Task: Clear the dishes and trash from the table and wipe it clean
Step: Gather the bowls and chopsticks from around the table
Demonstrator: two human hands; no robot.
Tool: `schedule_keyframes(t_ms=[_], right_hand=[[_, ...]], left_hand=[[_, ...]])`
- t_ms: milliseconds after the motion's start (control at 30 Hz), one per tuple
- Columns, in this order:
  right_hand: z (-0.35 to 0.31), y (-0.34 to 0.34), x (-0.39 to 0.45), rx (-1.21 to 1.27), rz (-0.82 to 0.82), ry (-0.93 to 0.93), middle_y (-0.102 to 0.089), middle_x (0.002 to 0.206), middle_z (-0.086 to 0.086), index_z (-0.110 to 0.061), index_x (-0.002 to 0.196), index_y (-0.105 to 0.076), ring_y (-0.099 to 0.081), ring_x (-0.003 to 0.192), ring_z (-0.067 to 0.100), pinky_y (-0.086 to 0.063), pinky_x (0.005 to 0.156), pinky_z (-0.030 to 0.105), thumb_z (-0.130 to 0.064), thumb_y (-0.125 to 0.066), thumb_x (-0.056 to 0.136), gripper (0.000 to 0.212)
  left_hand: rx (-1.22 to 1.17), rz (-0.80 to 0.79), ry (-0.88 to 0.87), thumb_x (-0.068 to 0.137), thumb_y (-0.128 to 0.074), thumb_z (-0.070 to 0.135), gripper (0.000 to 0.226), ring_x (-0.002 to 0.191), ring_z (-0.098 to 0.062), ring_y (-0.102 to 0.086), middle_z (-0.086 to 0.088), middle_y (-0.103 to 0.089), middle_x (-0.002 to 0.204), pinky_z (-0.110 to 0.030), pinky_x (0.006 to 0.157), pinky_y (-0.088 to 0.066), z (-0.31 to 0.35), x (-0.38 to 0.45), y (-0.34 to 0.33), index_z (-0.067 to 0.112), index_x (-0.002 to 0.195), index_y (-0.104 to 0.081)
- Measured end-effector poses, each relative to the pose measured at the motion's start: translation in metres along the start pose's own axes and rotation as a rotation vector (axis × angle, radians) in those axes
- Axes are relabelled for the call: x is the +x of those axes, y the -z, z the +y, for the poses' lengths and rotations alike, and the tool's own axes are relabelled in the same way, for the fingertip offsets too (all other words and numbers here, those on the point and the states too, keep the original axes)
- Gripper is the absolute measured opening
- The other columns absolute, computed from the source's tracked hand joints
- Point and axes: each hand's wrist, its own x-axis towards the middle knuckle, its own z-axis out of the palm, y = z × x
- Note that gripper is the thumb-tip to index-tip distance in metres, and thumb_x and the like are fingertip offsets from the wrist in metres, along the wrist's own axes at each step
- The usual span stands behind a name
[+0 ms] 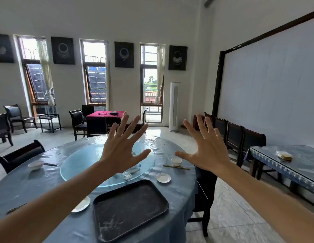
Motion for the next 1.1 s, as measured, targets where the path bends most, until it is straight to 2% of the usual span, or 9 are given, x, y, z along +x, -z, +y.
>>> schedule_keyframes(t_ms=[233, 333, 467, 600, 700, 933, 1100], right_hand=[[0.04, -0.047, 0.02, -0.016, -0.043, -0.023, 0.034, 0.166, -0.001, -0.05, 0.156, 0.022, 0.027, 0.155, 0.025, -0.004, 0.126, 0.056, -0.103, -0.02, 0.067, 0.112], [0.07, -0.068, 0.035, 0.024, -0.051, -0.027, 0.033, 0.167, -0.001, -0.05, 0.157, 0.02, 0.027, 0.155, 0.024, -0.005, 0.127, 0.056, -0.102, -0.023, 0.068, 0.112], [0.116, -0.095, 0.057, 0.067, -0.07, -0.041, 0.026, 0.17, -0.003, -0.05, 0.159, 0.013, 0.021, 0.157, 0.023, -0.015, 0.127, 0.057, -0.099, -0.033, 0.073, 0.109], [0.162, -0.124, 0.078, 0.097, -0.127, -0.051, 0.026, 0.17, -0.007, -0.054, 0.157, 0.014, 0.02, 0.157, 0.021, -0.028, 0.122, 0.058, -0.097, -0.039, 0.075, 0.107], [0.192, -0.15, 0.092, 0.122, -0.175, -0.052, 0.026, 0.169, -0.009, -0.055, 0.157, 0.012, 0.019, 0.158, 0.02, -0.026, 0.121, 0.059, -0.095, -0.043, 0.076, 0.106], [0.233, -0.216, 0.119, 0.196, -0.285, -0.07, 0.012, 0.173, -0.009, -0.053, 0.159, 0.006, 0.016, 0.158, 0.019, -0.019, 0.126, 0.054, -0.094, -0.044, 0.076, 0.105], [0.249, -0.276, 0.14, 0.247, -0.279, -0.058, 0.004, 0.174, -0.007, -0.05, 0.161, 0.002, 0.012, 0.159, 0.019, -0.018, 0.127, 0.051, -0.089, -0.049, 0.08, 0.104]], left_hand=[[0.003, -0.034, -0.004, 0.092, -0.028, 0.078, 0.081, 0.158, -0.03, 0.0, 0.001, -0.007, 0.172, -0.062, 0.124, -0.013, 0.013, 0.029, -0.065, 0.036, 0.161, -0.023], [-0.019, -0.044, -0.011, 0.093, -0.03, 0.076, 0.079, 0.158, -0.03, 0.001, 0.001, -0.007, 0.172, -0.062, 0.124, -0.014, 0.024, 0.048, -0.098, 0.036, 0.161, -0.023], [-0.032, -0.071, 0.022, 0.094, -0.028, 0.074, 0.077, 0.158, -0.031, 0.002, -0.001, -0.006, 0.172, -0.063, 0.123, -0.017, 0.039, 0.077, -0.141, 0.035, 0.161, -0.024], [-0.044, -0.097, 0.082, 0.094, -0.027, 0.073, 0.077, 0.158, -0.032, 0.0, -0.001, -0.008, 0.172, -0.061, 0.124, -0.015, 0.044, 0.105, -0.184, 0.035, 0.16, -0.024], [-0.076, -0.128, 0.15, 0.094, -0.029, 0.072, 0.076, 0.158, -0.03, 0.0, 0.002, -0.006, 0.172, -0.06, 0.124, -0.014, 0.051, 0.115, -0.221, 0.036, 0.16, -0.024], [-0.097, -0.244, 0.211, 0.091, -0.028, 0.073, 0.077, 0.158, -0.029, 0.001, 0.005, -0.005, 0.172, -0.056, 0.123, -0.011, 0.061, 0.131, -0.298, 0.037, 0.16, -0.026], [-0.128, -0.319, 0.223, 0.09, -0.026, 0.074, 0.08, 0.158, -0.029, 0.003, 0.005, -0.005, 0.172, -0.057, 0.124, -0.012, 0.053, 0.146, -0.36, 0.036, 0.16, -0.026]])
